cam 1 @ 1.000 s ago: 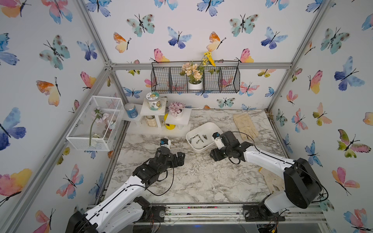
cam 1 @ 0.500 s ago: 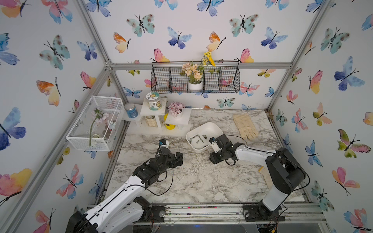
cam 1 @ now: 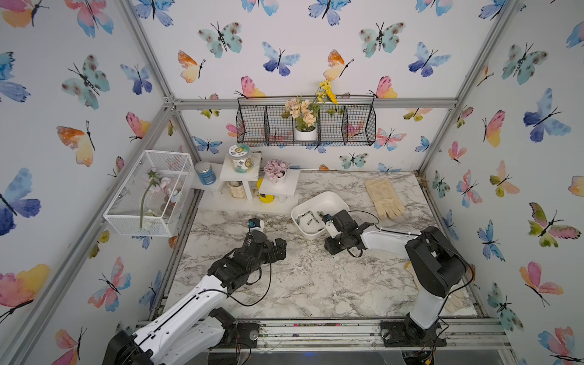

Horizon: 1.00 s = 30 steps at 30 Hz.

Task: Put the bit on the desktop into the storage box
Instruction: Pick up the screwdriver bit from the center of the board.

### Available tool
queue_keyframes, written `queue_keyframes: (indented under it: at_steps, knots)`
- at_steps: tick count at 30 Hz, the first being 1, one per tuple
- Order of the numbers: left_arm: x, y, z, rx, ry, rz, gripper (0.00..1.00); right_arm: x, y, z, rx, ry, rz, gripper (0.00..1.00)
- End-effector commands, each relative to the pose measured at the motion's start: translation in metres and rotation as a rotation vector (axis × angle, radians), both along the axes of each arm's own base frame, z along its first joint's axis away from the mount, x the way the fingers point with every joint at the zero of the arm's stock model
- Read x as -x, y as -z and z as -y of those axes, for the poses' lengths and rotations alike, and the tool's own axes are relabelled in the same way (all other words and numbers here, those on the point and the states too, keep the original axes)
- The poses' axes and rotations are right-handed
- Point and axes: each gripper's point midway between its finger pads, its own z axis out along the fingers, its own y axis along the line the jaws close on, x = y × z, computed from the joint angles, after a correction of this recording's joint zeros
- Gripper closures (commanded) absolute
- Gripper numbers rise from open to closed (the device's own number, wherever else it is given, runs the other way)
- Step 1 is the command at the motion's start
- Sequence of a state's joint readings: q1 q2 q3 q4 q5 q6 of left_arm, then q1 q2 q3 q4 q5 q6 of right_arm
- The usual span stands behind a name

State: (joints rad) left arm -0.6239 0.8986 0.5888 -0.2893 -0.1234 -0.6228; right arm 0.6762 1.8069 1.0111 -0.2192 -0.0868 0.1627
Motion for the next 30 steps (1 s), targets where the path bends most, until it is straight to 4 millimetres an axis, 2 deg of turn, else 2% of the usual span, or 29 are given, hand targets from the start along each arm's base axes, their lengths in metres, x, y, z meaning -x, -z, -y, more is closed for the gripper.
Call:
queue_keyframes:
  at_steps: [1, 6, 21, 30]
  knots:
    - [0.0, 0.002, -0.001, -0.006, -0.008, 0.002, 0.01, -0.004, 0.007, 0.003, 0.054, 0.003, 0.017, 0.63]
    - [0.001, 0.005, -0.001, -0.004, -0.005, -0.001, 0.01, -0.004, 0.01, 0.005, 0.081, 0.003, 0.021, 0.72]
    - [0.002, 0.005, -0.001, 0.002, -0.005, 0.0, 0.01, -0.003, 0.013, 0.012, 0.116, 0.021, 0.019, 0.89]
    - [0.003, 0.005, -0.002, 0.003, -0.006, 0.0, 0.01, -0.004, -0.006, 0.02, 0.13, 0.054, 0.047, 0.91]
